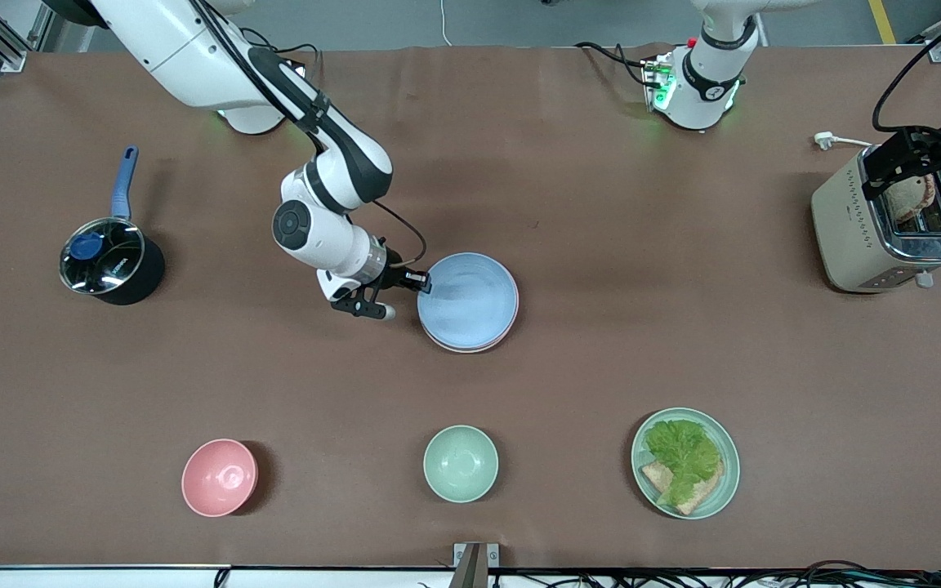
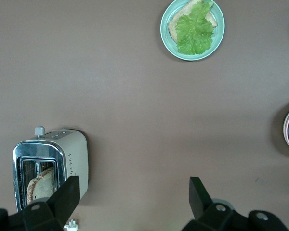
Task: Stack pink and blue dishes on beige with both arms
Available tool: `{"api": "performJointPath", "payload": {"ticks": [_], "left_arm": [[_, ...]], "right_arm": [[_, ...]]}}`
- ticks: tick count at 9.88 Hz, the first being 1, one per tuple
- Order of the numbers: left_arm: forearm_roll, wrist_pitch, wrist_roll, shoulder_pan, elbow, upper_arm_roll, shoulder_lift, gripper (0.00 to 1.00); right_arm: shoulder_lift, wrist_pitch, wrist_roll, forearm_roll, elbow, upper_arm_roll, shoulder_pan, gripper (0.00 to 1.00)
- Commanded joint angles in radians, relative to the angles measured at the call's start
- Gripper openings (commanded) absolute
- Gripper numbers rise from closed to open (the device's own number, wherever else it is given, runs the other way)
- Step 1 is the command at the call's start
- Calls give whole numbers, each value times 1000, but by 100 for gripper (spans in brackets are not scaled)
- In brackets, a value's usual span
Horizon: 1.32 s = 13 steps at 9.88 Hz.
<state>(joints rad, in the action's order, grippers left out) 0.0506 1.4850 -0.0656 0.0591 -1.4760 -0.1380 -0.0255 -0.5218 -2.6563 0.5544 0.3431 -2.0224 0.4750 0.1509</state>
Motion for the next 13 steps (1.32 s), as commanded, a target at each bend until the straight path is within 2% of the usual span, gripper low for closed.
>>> {"api": "performJointPath", "payload": {"ticks": [1, 4, 5, 7, 9, 11, 12, 13], "left_arm": [[-6, -12, 9, 4, -26, -2, -4, 100], [-11, -22, 6, 2, -26, -6, -4, 100], [-9, -22, 9, 2, -24, -8, -4, 100], [-14, -22, 15, 2, -21, -9, -4, 100], [-14, -22, 16, -5, -21, -12, -1, 100], [-15, -23, 16, -5, -21, -14, -2, 100], [-17, -35, 15, -5, -21, -17, -10, 100], [-17, -66, 16, -1, -20, -21, -11, 100]], "right_arm": [[126, 92, 7, -19, -4, 2, -46, 100], [381, 499, 21, -235, 20, -9, -161, 100], [443, 653, 15, -272, 87, -80, -171, 100], [467, 891, -10, -291, 305, -258, -166, 100], [471, 961, -123, -291, 422, -405, -163, 100], [493, 1056, -290, -291, 502, -505, -163, 100], [490, 1122, -350, -289, 583, -538, -163, 100], [485, 1216, -372, -291, 652, -539, -169, 100]]}}
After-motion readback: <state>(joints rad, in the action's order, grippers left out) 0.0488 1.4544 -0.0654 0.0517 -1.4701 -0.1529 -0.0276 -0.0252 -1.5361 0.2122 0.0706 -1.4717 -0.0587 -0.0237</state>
